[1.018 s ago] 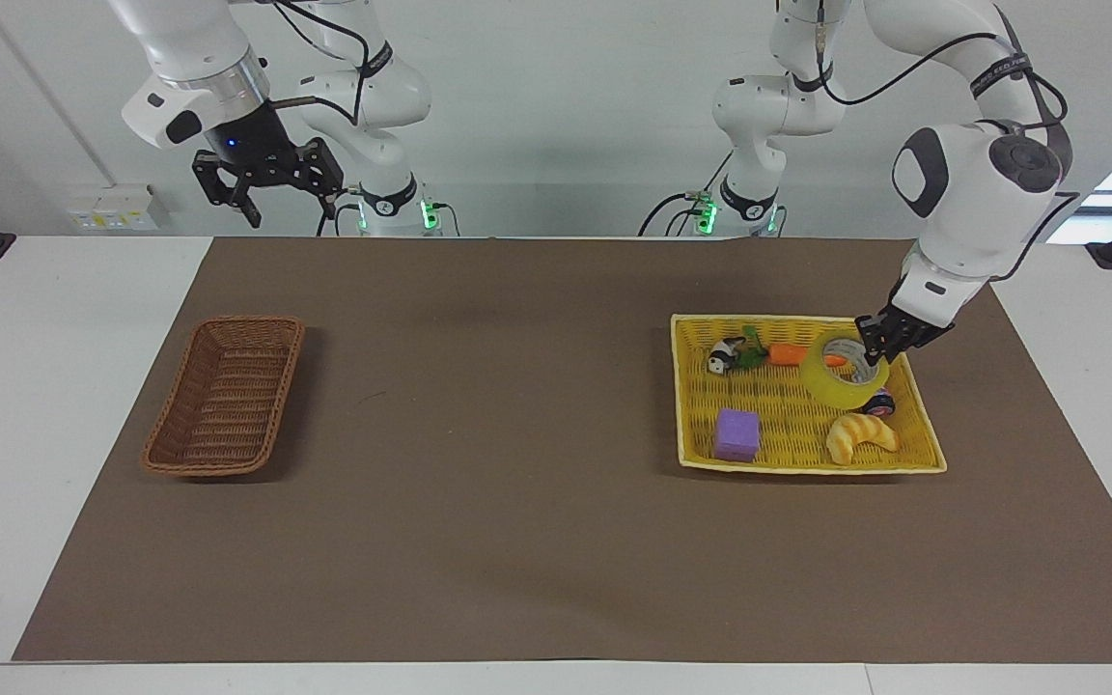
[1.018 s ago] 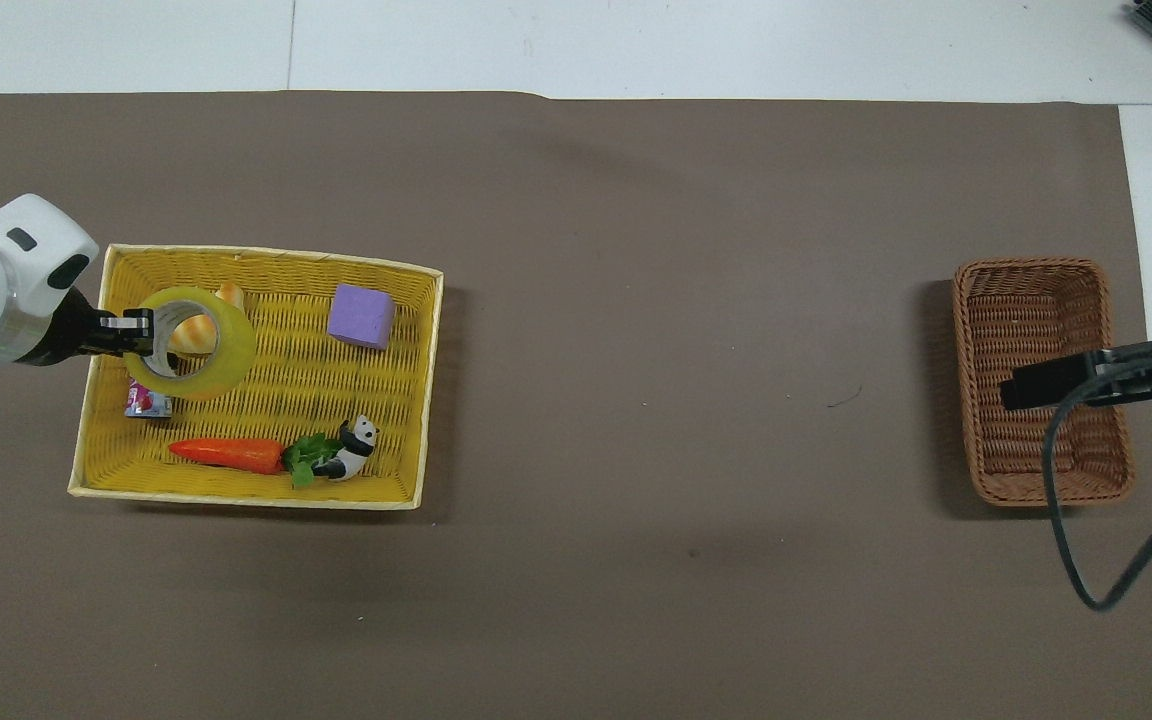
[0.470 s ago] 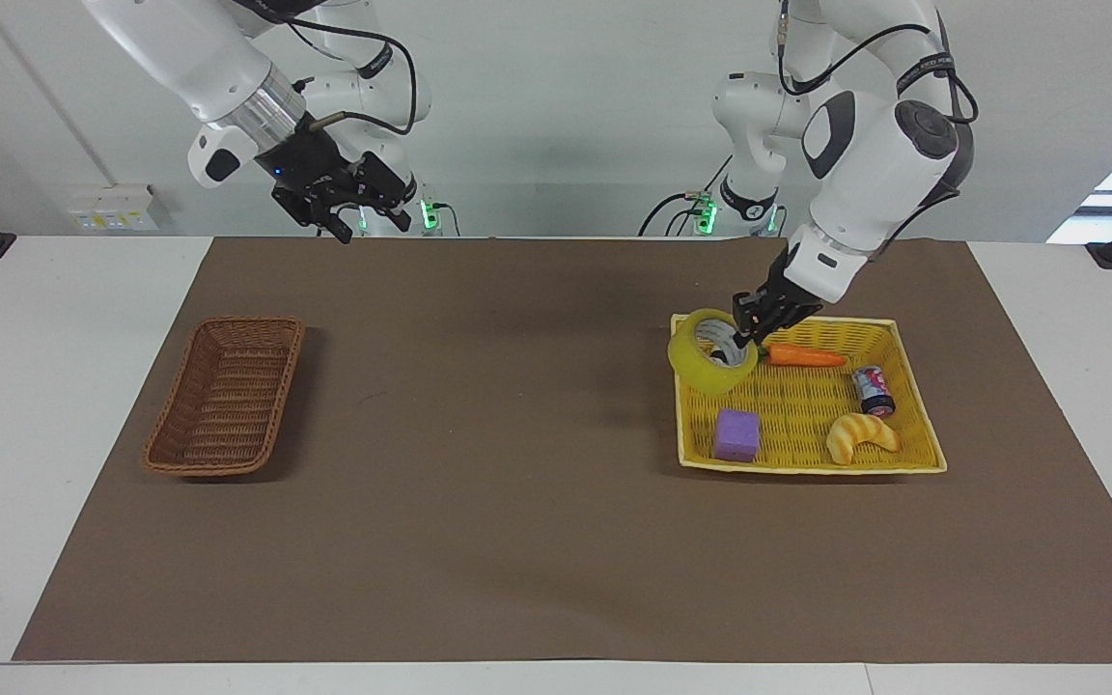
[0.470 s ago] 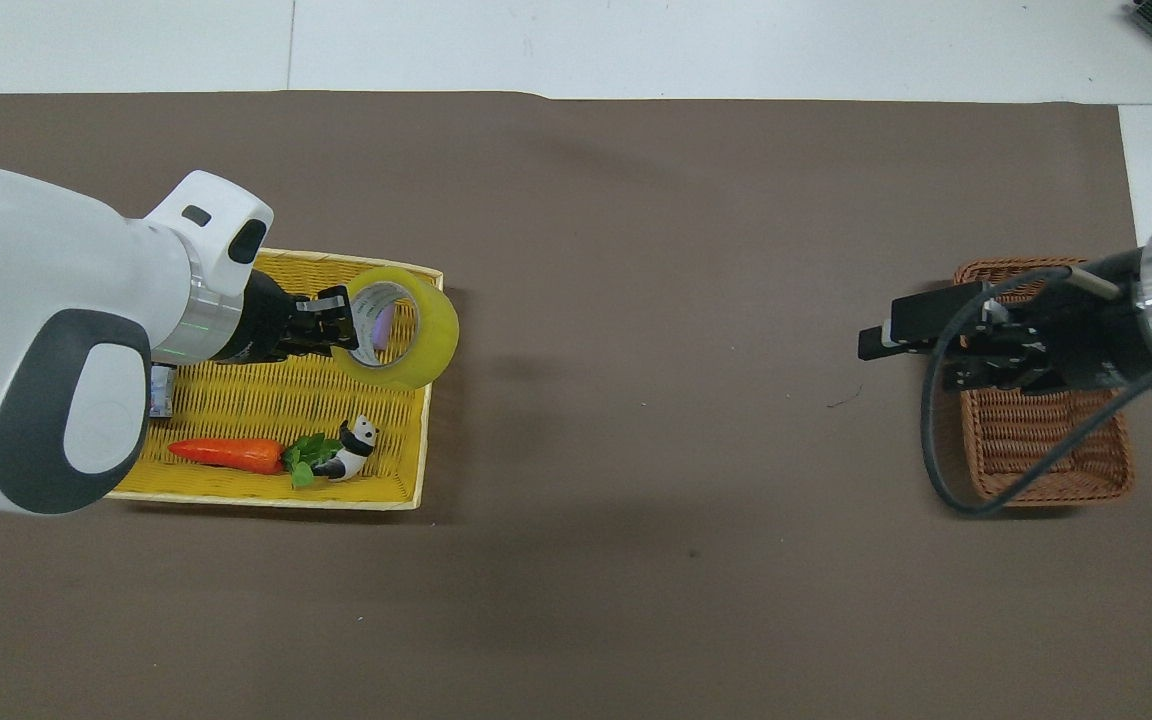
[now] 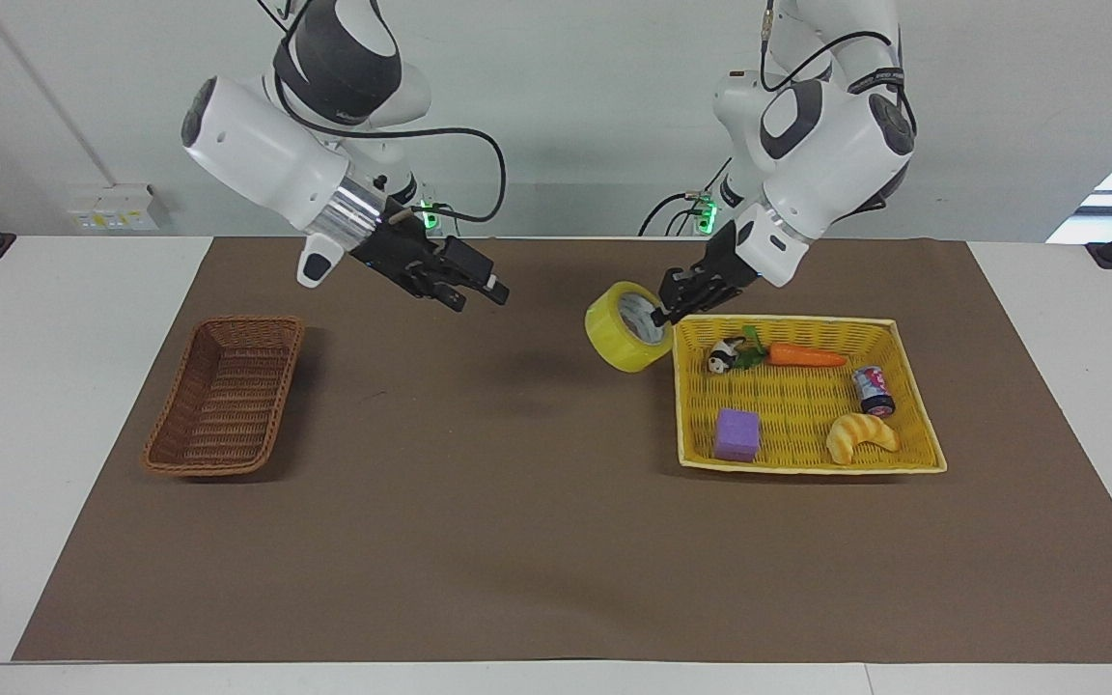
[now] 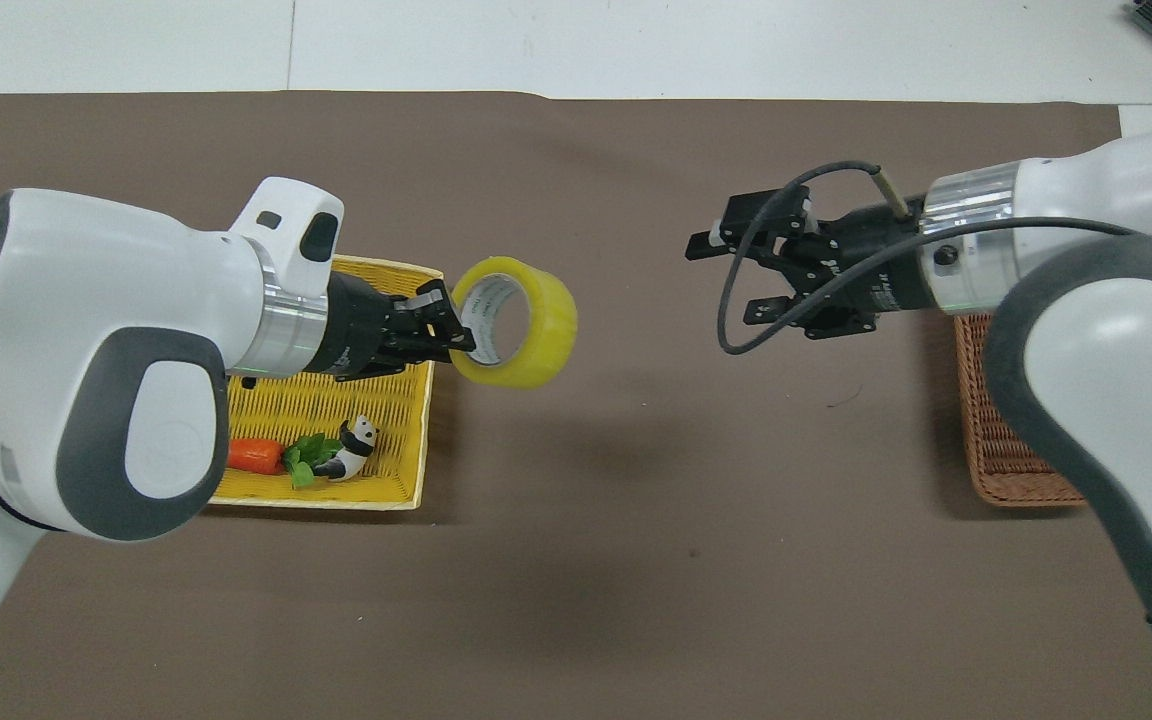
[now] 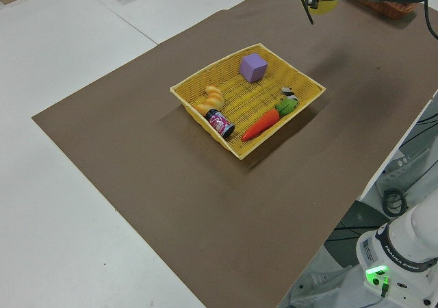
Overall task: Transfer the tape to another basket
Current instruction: 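Lift the tape with the left gripper while the right gripper approaches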
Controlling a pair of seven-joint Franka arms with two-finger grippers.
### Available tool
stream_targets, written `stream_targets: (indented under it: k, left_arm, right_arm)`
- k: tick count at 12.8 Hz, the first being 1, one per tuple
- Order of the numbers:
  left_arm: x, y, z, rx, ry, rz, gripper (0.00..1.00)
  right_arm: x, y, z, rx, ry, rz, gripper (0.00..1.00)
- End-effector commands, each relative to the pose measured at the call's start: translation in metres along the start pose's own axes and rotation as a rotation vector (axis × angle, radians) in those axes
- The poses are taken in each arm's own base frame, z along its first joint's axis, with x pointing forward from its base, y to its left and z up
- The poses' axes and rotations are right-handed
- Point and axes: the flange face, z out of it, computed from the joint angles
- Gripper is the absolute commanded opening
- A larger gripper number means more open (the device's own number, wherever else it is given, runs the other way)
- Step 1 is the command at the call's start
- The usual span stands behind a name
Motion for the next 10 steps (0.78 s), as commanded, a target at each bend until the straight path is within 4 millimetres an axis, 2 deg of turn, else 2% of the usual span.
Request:
stream_targets:
  k: [1, 4, 6, 10]
  left_arm:
    - [-0.037, 0.048, 0.018, -0.076, 0.018, -0.036, 0.00]
    - [-0.057, 0.064, 0.028, -0.070, -0.006, -0.035, 0.00]
    - [-0.058, 0.065, 0.029, -0.071, -0.007, -0.030, 0.00]
    - [-0.053, 0.064, 0.024, -0.073, -0.004, -0.031, 0.00]
  right_arm:
    - [-0.008, -0.016, 0.026, 0.068, 0.007, 0.067, 1.00]
    - [-0.009, -0.007, 0.027, 0.055, -0.023, 0.019, 1.00]
    - [-0.011, 0.013, 0.022, 0.040, -0.053, -0.051, 1.00]
    - [-0.018, 0.018, 0.024, 0.027, -0.100, -0.172, 1.00]
